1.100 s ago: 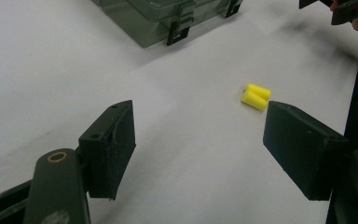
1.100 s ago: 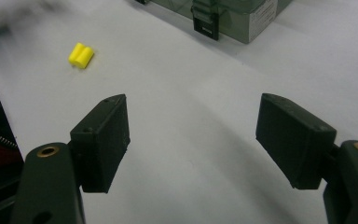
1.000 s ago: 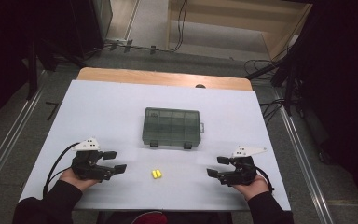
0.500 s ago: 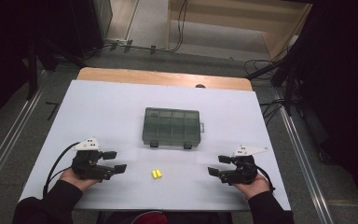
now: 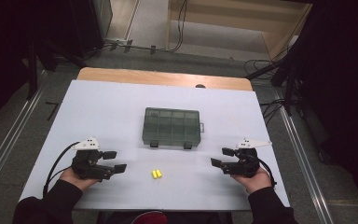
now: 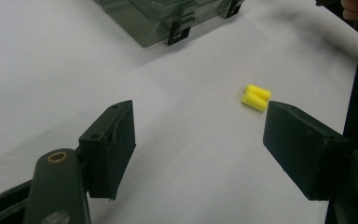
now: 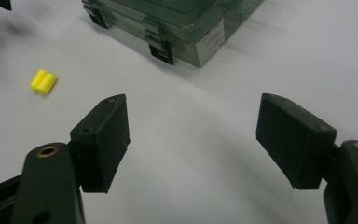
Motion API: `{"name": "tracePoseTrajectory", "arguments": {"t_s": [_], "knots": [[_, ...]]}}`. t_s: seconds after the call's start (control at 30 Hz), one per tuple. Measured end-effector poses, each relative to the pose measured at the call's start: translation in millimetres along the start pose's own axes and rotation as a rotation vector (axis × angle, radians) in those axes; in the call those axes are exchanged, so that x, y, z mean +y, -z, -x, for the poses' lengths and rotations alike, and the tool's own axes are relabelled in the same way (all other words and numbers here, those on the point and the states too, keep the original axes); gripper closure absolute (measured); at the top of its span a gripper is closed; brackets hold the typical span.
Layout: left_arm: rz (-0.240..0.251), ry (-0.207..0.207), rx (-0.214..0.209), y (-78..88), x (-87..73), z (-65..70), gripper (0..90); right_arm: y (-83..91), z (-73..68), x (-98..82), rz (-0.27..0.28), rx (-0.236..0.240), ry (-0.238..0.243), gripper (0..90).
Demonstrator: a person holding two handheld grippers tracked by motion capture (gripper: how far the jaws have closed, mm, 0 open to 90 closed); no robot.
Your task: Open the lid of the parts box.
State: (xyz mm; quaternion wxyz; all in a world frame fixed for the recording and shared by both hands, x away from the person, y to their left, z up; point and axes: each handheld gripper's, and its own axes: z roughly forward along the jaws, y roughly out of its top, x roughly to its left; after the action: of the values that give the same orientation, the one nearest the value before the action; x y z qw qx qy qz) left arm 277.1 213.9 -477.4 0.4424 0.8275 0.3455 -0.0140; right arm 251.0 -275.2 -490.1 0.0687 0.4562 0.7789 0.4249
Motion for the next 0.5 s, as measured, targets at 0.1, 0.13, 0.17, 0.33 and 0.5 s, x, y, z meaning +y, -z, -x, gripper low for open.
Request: {"name": "tracePoseTrajectory", "arguments": {"t_s": [0.1,0.13,0.17,0.33,0.5], "knots": [[0.000,-0.003,-0.001,-0.2,0.0,-0.1,25.2,-2.4,2.6,3.0,0.001,-0.001,-0.002,24.3],[0.001,-0.002,-0.002,-0.3,0.0,-0.1,25.2,-2.7,3.3,4.1,0.001,-0.001,-0.007,24.2],[-0.001,0.000,-0.002,-0.5,0.2,-0.1,25.2,-3.3,4.3,5.1,0.003,0.001,-0.007,24.2],[-0.002,0.005,0.001,-1.2,0.5,-1.2,25.2,-2.5,3.3,10.1,0.018,-0.004,-0.013,24.2],[-0.007,-0.001,-0.002,-1.3,1.0,-1.5,25.2,-4.2,4.3,17.1,0.026,0.000,-0.012,24.2]]}}
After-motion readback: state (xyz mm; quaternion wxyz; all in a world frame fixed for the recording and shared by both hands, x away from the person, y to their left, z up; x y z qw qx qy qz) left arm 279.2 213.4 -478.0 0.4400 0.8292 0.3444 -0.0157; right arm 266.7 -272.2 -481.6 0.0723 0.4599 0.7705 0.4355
